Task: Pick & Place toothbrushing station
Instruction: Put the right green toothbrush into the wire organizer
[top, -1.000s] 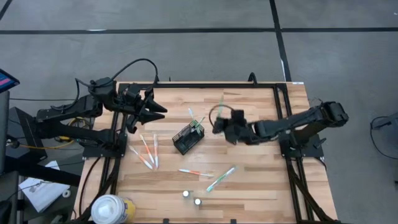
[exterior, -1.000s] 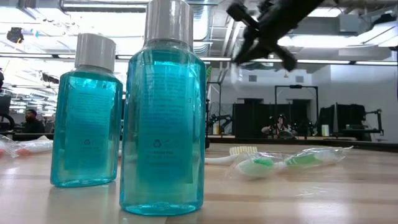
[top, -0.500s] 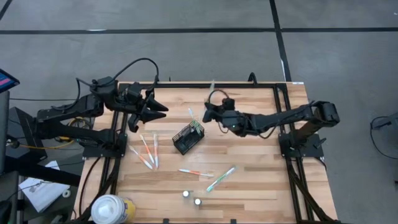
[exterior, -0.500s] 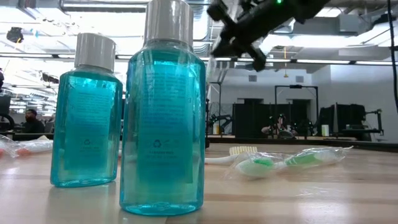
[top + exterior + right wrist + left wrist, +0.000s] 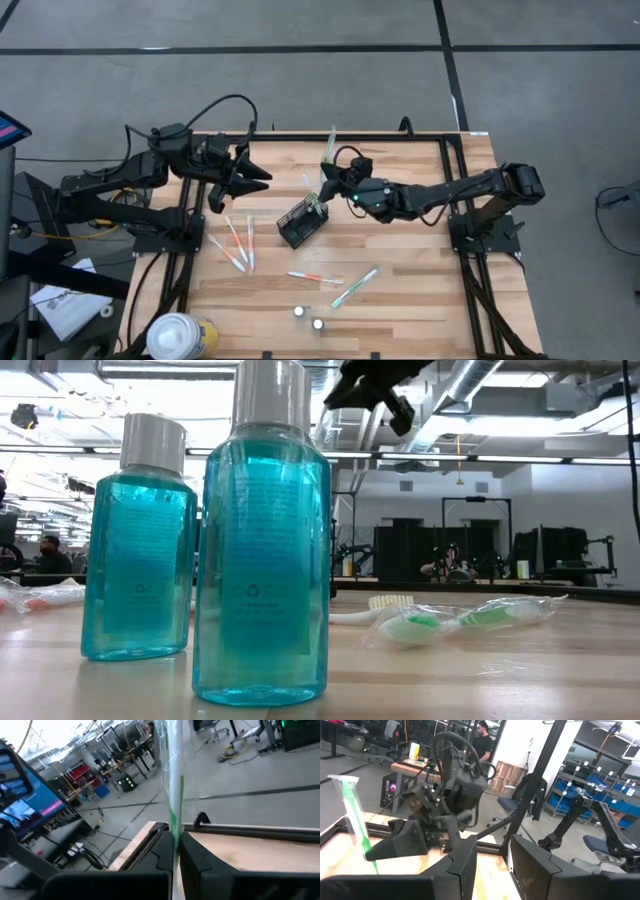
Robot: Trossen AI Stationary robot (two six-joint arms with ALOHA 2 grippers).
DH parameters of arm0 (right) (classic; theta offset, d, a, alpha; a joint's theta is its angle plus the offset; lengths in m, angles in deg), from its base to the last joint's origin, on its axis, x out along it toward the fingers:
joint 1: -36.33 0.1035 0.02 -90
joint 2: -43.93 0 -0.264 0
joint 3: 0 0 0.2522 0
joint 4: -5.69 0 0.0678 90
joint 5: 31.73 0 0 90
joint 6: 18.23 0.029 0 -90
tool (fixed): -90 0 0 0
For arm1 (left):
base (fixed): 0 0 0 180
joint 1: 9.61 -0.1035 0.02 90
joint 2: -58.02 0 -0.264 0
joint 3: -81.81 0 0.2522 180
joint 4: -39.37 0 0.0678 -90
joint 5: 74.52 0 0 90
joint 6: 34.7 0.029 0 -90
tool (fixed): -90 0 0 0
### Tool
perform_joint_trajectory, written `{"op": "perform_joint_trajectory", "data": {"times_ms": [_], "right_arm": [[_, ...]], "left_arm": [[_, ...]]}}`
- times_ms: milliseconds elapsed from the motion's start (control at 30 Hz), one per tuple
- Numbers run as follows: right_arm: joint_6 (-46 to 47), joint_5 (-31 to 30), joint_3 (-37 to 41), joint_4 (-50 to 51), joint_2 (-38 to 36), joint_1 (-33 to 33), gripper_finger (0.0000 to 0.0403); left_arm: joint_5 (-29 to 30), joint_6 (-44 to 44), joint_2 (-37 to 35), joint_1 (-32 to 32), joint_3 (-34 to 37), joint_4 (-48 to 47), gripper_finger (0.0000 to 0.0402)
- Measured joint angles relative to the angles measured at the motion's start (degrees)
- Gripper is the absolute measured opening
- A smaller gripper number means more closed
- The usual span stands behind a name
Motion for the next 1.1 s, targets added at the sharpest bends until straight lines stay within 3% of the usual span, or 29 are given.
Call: {"op": "perform_joint_trajectory", "data": {"times_ms": [100,367,500,667,967,1100], "right_arm": [[2.9,-2.0,0.2,3.9,0.3,1.9,0.0000],[17.9,-16.5,0.2,17.9,0.3,10.5,0.0000],[21.4,-18.8,0.4,21.0,2.8,10.7,0.0000],[24.5,-18.8,0.3,19.0,8.2,8.3,0.0000],[16.4,-16.8,0.2,1.5,14.4,5.6,0.0000],[12.8,-15.5,0.2,-1.9,15.1,5.6,0.0000]], "left_arm": [[0.0,0.1,0.0,0.0,0.0,-0.9,0.0115],[0.1,2.9,0.0,-0.1,0.0,-3.2,0.0115],[3.8,6.1,0.0,-1.8,0.0,-3.8,0.0115],[11.8,12.4,0.0,-5.6,0.0,-7.8,0.0115],[11.3,13.9,0.8,-14.9,0.0,-9.4,0.0115],[10.0,14.4,0.8,-16.7,0.0,-9.2,0.0115]]}}
